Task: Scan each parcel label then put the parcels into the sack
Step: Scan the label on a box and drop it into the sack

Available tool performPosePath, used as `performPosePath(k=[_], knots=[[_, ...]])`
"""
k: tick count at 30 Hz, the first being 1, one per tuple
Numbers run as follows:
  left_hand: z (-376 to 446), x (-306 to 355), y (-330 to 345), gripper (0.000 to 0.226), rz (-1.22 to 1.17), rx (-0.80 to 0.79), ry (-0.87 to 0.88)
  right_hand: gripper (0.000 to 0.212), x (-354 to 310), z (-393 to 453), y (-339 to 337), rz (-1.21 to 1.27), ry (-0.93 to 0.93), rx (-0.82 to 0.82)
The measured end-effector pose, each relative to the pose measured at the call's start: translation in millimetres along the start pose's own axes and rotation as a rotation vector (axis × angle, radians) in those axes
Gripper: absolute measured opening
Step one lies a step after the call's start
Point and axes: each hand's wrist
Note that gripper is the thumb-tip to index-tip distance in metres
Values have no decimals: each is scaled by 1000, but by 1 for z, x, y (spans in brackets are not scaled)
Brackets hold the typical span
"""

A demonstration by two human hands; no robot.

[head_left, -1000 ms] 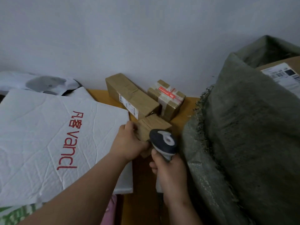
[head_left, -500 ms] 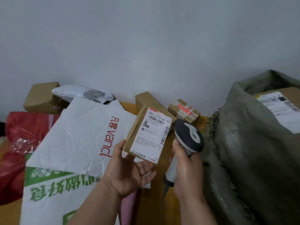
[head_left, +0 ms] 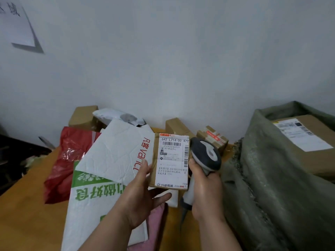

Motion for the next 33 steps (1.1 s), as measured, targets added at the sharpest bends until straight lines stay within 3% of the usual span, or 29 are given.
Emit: performPosePath(k=[6,14,21,24,33], knots=[[-25,5,-15,67,17,-13,107,7,-9,-22,8,-60,-24,22],[-48,6,-37,76,24,243,199,6,-19,-67,17,-219,4,-185],[-65,5,-49,76,-28,226,212,20,-29,-100,32,-270,-15,-346],[-72,4,-51,71,-35,226,220,18,-30,-108,32,-270,-17,-356],[-82,1,-56,81,-66,227,228,13,-29,-123,30,-229,31,-337]])
Point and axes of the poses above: each hand's wrist, its own z-axis towards the middle knuckle, its own y-axis out of the palm, x = y × z, and after that the axes turned 12 degrees about z, right-handed
